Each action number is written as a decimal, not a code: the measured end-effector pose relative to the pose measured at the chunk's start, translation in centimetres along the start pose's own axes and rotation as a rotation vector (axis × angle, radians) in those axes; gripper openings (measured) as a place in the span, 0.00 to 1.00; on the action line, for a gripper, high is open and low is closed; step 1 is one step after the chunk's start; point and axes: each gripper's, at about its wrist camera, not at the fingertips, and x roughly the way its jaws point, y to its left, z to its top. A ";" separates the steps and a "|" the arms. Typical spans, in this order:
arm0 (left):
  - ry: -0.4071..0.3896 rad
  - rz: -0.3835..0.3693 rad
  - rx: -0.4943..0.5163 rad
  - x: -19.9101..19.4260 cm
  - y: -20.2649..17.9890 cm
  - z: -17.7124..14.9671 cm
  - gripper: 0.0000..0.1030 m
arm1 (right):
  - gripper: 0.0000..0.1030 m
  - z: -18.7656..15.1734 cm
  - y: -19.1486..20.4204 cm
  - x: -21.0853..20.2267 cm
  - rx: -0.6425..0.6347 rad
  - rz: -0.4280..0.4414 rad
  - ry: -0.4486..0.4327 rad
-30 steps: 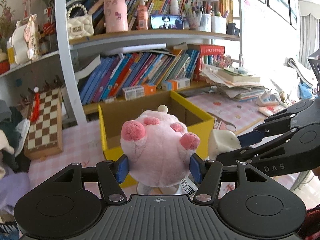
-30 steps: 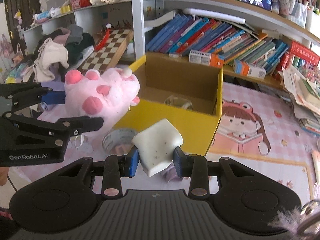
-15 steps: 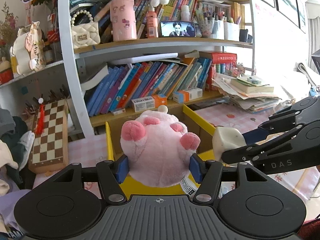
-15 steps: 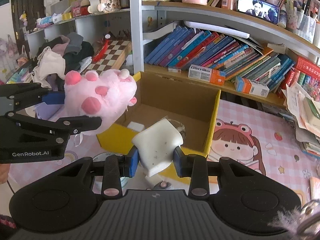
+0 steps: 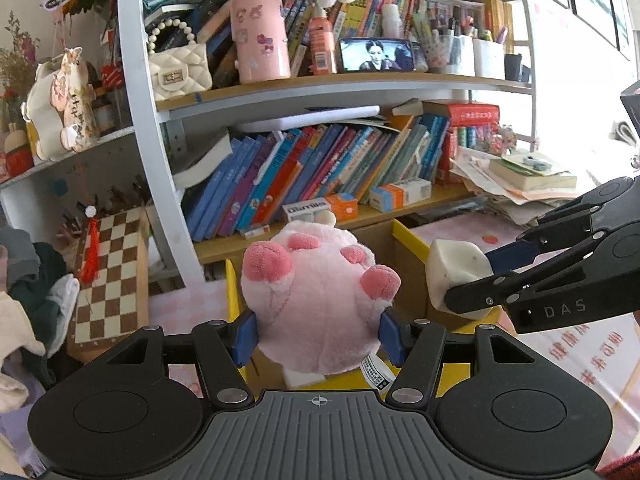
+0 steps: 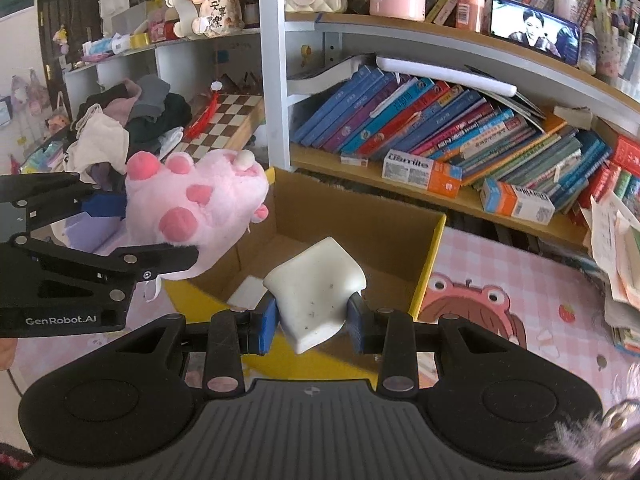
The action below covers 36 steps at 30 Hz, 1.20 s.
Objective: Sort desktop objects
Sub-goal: 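Lift the plush pig with the left tool while the right tool carries the sponge over the yellow box, then lower the plush pig into the box and open the left tool while the right tool releases the sponge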
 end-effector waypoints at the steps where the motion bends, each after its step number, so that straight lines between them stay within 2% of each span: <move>1: -0.001 0.007 0.000 0.2 0.1 0.2 0.58 | 0.33 0.3 -0.2 0.4 -0.006 0.002 0.000; 9: 0.044 0.033 0.010 3.7 1.3 1.3 0.58 | 0.33 2.7 -2.1 3.6 -0.058 0.020 -0.001; 25: 0.210 0.043 0.064 12.0 3.3 2.3 0.58 | 0.33 5.3 -3.2 13.7 -0.280 0.069 0.169; 36: 0.323 0.029 0.111 16.2 2.8 2.0 0.59 | 0.33 6.4 -2.7 19.4 -0.451 0.114 0.303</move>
